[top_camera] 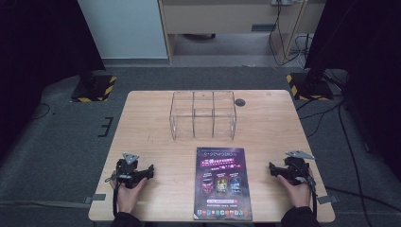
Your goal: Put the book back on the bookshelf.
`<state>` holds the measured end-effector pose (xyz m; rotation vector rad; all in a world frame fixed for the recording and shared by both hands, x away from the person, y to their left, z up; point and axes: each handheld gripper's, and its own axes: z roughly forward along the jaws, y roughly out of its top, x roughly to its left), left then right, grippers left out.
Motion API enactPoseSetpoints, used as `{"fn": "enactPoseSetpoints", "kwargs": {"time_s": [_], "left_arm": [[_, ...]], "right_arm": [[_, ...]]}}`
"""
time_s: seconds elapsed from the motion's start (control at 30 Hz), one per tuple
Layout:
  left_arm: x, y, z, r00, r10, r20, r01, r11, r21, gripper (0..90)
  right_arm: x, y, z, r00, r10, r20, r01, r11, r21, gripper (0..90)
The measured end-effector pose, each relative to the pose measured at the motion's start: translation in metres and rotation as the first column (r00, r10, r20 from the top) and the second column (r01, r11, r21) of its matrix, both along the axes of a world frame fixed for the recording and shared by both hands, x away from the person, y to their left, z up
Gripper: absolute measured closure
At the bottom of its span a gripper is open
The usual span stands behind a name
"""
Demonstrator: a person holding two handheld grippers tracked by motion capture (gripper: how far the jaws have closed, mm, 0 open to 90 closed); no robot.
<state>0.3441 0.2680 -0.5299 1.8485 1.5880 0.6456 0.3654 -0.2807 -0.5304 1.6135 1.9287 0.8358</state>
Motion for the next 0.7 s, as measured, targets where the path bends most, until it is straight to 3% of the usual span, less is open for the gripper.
{"fn": "enactPoseSetpoints", "kwargs": {"time_s": [0.23,0.47,0.6,0.7], "left_arm": [[-0.010,-0.008,0.012,0.9975,-0.031,0.064,0.033,0.9989,-0.032,15.3],[-0.017,-0.016,0.023,0.9941,-0.038,0.102,0.045,0.9963,-0.074,16.8],[-0.019,-0.021,0.026,0.9919,-0.042,0.120,0.056,0.9916,-0.117,17.1],[-0.021,-0.026,0.029,0.9898,-0.049,0.134,0.066,0.9905,-0.121,17.5]], "right_arm": [[-0.009,0.002,0.015,0.9981,0.009,0.060,-0.013,0.9977,0.066,9.0],[-0.013,0.007,0.023,0.9957,0.035,0.085,-0.043,0.9953,0.088,8.1],[-0.014,0.010,0.028,0.9928,0.075,0.093,-0.091,0.9799,0.178,9.2],[-0.015,0.016,0.033,0.9890,0.094,0.114,-0.113,0.9783,0.173,9.7]]}}
